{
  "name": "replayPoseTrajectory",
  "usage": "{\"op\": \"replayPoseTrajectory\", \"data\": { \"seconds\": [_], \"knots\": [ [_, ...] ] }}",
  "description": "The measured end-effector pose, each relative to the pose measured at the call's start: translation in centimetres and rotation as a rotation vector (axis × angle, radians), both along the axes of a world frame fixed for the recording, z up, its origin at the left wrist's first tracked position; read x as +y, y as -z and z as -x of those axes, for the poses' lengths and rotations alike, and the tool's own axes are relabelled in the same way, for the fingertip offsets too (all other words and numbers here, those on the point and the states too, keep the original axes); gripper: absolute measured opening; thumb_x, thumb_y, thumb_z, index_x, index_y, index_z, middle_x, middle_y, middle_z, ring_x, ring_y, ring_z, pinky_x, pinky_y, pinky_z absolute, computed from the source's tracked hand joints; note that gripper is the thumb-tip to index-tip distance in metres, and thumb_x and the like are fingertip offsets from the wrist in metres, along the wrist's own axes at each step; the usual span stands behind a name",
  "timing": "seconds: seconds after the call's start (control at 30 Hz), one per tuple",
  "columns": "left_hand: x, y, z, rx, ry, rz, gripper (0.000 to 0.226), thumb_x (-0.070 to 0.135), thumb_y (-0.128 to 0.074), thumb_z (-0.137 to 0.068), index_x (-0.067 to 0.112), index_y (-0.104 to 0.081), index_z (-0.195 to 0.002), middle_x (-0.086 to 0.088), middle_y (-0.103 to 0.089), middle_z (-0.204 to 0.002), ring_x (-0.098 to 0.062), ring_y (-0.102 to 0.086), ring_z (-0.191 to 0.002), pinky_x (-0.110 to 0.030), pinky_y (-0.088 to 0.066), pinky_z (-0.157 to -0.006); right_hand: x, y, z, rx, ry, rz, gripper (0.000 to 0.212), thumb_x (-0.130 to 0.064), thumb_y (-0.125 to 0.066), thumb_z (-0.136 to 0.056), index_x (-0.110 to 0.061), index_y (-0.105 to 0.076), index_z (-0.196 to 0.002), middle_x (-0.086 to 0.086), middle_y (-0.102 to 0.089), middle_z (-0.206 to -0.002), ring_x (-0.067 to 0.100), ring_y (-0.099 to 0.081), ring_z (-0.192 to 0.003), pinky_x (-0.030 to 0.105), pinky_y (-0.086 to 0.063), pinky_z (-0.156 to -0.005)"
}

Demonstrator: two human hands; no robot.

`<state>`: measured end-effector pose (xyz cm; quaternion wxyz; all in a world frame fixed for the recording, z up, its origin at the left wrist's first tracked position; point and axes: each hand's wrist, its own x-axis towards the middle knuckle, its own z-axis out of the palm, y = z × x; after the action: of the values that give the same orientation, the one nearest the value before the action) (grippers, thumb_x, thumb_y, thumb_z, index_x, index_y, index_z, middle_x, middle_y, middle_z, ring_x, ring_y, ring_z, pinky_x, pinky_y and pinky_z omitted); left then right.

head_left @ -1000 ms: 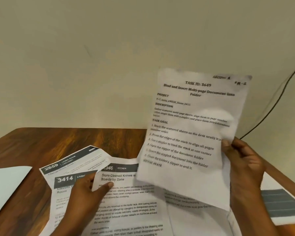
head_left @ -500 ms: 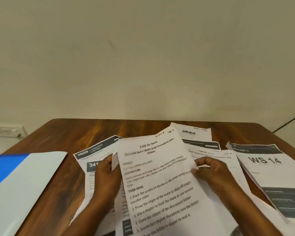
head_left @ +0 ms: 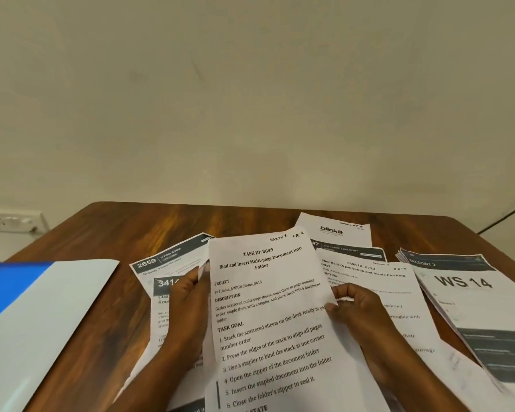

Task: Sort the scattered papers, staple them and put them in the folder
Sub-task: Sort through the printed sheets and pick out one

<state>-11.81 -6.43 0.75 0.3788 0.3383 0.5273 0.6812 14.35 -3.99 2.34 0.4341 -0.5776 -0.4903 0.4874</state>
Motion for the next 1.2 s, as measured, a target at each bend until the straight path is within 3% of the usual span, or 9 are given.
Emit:
{"op": "replayPoseTrajectory", "data": {
  "seconds": [0.13, 0.27, 0.37, 0.53, 0.67, 0.8, 0.97, 1.1, 1.2],
  "knots": [
    [-0.2, -0.5, -0.1, -0.050, 0.010, -0.049, 0.048, 0.056, -0.050, -0.096, 0.023, -0.075, -0.119, -0.004, -0.082, -0.106, -0.028, -0.080, -0.092, -0.050, -0.063, -0.083, 0.1, 0.4, 0.3, 0.007, 0.001, -0.001, 0.017, 0.004, -0.064, -0.095, -0.010, -0.072, -0.093, 0.013, -0.080, -0.088, 0.040, -0.075, -0.091, 0.060, -0.056, -0.095],
    [-0.2, -0.2, 0.1, 0.007, 0.096, -0.021, 0.030, 0.023, -0.078, -0.088, 0.017, -0.074, -0.116, -0.006, -0.082, -0.106, -0.032, -0.081, -0.093, -0.051, -0.064, -0.085, 0.1, 0.7, 0.5, 0.007, 0.005, 0.001, 0.015, 0.004, -0.064, -0.094, -0.009, -0.071, -0.094, 0.014, -0.080, -0.087, 0.042, -0.075, -0.090, 0.060, -0.057, -0.093],
    [-0.1, 0.4, 0.2, 0.047, 0.094, 0.023, 0.031, 0.011, -0.079, -0.089, 0.016, -0.074, -0.120, -0.006, -0.082, -0.107, -0.032, -0.081, -0.093, -0.059, -0.063, -0.087, 0.0, 0.8, 0.6, -0.006, -0.001, -0.053, 0.010, -0.004, -0.073, -0.089, -0.014, -0.073, -0.090, 0.016, -0.078, -0.085, 0.041, -0.075, -0.088, 0.059, -0.058, -0.091],
    [0.0, 0.2, 0.4, -0.051, 0.096, 0.036, 0.027, 0.012, -0.075, -0.093, 0.016, -0.071, -0.119, -0.010, -0.082, -0.108, -0.036, -0.080, -0.094, -0.062, -0.061, -0.089, -0.6, 0.4, 0.6, -0.302, 0.049, -0.287, 0.028, -0.030, -0.092, -0.074, -0.033, -0.072, -0.093, -0.012, -0.074, -0.091, 0.005, -0.068, -0.083, 0.024, -0.052, -0.072],
    [0.0, 0.1, 0.6, -0.097, 0.104, 0.031, 0.031, 0.013, -0.074, -0.093, 0.014, -0.069, -0.123, -0.011, -0.081, -0.111, -0.038, -0.079, -0.097, -0.063, -0.059, -0.091, -1.1, -0.4, 0.7, -0.218, 0.015, -0.312, 0.025, -0.032, -0.093, -0.072, -0.032, -0.076, -0.089, -0.014, -0.078, -0.091, 0.008, -0.072, -0.091, 0.038, -0.060, -0.084],
    [0.1, 0.1, 0.7, -0.111, 0.103, 0.031, 0.033, 0.008, -0.076, -0.090, 0.013, -0.067, -0.123, -0.012, -0.080, -0.113, -0.038, -0.079, -0.099, -0.063, -0.058, -0.094, -1.9, -1.4, 1.3, -0.116, -0.002, -0.411, 0.018, -0.035, -0.091, -0.069, -0.031, -0.080, -0.083, -0.011, -0.078, -0.099, 0.012, -0.074, -0.094, 0.048, -0.062, -0.083],
    [0.1, 0.0, 0.6, -0.092, 0.111, 0.052, 0.034, 0.005, -0.075, -0.092, 0.012, -0.064, -0.123, -0.013, -0.081, -0.109, -0.039, -0.079, -0.095, -0.065, -0.060, -0.090, -3.1, -2.1, 1.7, -0.185, -0.172, -0.540, 0.038, -0.070, -0.083, -0.061, -0.038, -0.083, -0.082, -0.023, -0.056, -0.142, 0.000, -0.054, -0.130, 0.037, -0.055, -0.094],
    [0.0, -0.1, 0.6, -0.089, 0.101, 0.067, 0.035, 0.007, -0.076, -0.092, 0.014, -0.063, -0.124, -0.012, -0.082, -0.105, -0.038, -0.080, -0.090, -0.061, -0.061, -0.087, -3.1, -1.8, 1.8, -0.247, -0.219, -0.536, 0.037, -0.068, -0.084, -0.064, -0.038, -0.083, -0.085, -0.026, -0.048, -0.147, 0.000, -0.046, -0.137, 0.048, -0.057, -0.096],
    [-0.1, -0.2, 0.6, -0.088, 0.098, 0.073, 0.035, 0.007, -0.076, -0.092, 0.015, -0.062, -0.124, -0.011, -0.082, -0.105, -0.038, -0.080, -0.091, -0.061, -0.062, -0.086, -3.2, -2.0, 1.8, -0.244, -0.207, -0.546, 0.036, -0.069, -0.084, -0.064, -0.039, -0.083, -0.084, -0.023, -0.050, -0.147, 0.002, -0.049, -0.136, 0.044, -0.058, -0.093]
  ]
}}
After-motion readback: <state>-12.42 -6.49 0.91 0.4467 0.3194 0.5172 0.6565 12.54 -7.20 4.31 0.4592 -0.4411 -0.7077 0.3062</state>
